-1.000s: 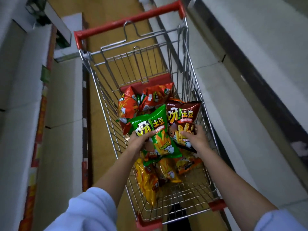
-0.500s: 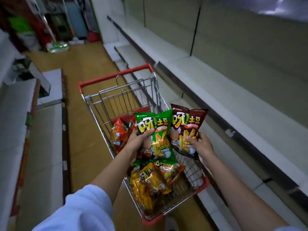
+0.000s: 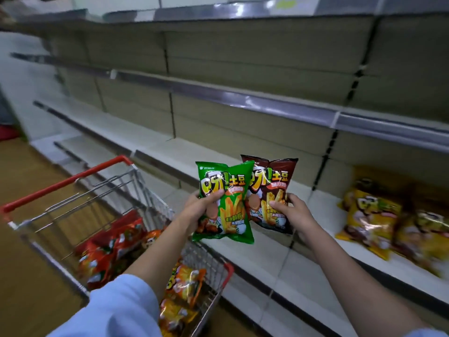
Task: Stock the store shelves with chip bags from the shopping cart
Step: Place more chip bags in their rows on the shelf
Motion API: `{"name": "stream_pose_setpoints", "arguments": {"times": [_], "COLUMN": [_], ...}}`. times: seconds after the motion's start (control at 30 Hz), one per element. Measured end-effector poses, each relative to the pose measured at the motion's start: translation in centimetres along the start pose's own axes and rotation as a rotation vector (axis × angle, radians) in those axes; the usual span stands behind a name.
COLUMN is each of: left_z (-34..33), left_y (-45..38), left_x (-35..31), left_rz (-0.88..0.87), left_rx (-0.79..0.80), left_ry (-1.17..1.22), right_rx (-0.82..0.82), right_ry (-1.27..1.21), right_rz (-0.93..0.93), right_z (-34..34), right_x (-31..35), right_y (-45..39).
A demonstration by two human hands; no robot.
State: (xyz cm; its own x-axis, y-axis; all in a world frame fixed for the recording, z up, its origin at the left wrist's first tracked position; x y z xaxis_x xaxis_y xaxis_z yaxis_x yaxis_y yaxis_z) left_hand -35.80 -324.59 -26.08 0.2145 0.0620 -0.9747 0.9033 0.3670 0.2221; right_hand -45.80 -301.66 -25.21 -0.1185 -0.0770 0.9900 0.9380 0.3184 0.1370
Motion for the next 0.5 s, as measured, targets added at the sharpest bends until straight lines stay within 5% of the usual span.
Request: {"name": "stream_pose_setpoints", "arguments": {"times": [0.5], "left_z": [-22.8], "left_y": [3.3], "left_x": [-7.8], "left_rz": [-0.171], "left_rx": [0.398], "left_ry": [-0.051], "right_rx": [-0.376], "right_ry": [-0.045], "right_rz": [0.071], "right_z": [22.9], "right_x": [4.2], "right_y": [11.1]}}
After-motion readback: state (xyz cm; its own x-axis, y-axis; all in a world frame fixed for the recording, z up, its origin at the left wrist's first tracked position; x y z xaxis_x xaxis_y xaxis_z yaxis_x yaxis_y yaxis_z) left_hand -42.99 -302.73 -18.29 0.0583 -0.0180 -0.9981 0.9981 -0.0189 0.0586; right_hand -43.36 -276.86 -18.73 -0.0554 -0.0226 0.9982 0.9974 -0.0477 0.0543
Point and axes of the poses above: each hand's wrist, its own y-axis away from the middle knuckle, its own z-axis out of the back of the hand, x = y × z, the point moved 8 cm from there along -y, towards the middle knuckle, and after that the axes turned 7 degrees about -y, right-handed, at the moved point
